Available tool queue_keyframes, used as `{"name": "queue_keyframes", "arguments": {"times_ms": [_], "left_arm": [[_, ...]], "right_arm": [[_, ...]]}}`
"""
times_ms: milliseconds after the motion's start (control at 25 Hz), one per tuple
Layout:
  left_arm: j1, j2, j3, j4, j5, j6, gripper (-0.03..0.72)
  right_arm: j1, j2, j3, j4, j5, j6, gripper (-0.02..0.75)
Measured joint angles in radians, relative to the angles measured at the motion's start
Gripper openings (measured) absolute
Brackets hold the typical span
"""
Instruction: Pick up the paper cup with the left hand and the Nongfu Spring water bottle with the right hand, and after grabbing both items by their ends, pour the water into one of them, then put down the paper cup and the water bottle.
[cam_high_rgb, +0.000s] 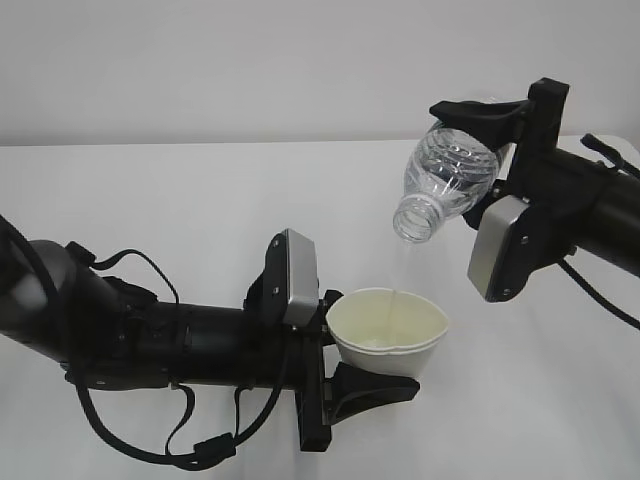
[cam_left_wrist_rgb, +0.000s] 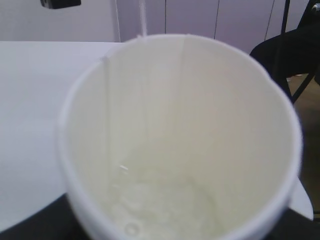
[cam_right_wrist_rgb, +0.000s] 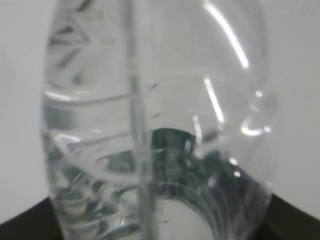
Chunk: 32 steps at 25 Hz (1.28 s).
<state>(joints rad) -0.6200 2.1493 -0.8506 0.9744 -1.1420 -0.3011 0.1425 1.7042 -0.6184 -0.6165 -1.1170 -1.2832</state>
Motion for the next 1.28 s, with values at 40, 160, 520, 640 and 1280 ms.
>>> {"name": "queue_keyframes", "arguments": {"times_ms": [40, 160, 520, 640, 1280], "left_arm": [[0.000, 0.000, 0.000, 0.000, 0.000, 0.000, 0.430], [0.000, 0.000, 0.000, 0.000, 0.000, 0.000, 0.430], [0.000, 0.000, 0.000, 0.000, 0.000, 0.000, 0.430], [0.000, 0.000, 0.000, 0.000, 0.000, 0.000, 0.430], [0.000, 0.000, 0.000, 0.000, 0.003, 0.000, 0.430]], "right_arm": [[0.000, 0.000, 0.000, 0.000, 0.000, 0.000, 0.475], [0.000, 0.000, 0.000, 0.000, 0.000, 0.000, 0.475], [0.000, 0.000, 0.000, 0.000, 0.000, -0.005, 0.475], [0.000, 0.000, 0.000, 0.002, 0.000, -0.012, 0.475], [0.000, 0.000, 0.000, 0.004, -0.001, -0.040, 0.475]]}}
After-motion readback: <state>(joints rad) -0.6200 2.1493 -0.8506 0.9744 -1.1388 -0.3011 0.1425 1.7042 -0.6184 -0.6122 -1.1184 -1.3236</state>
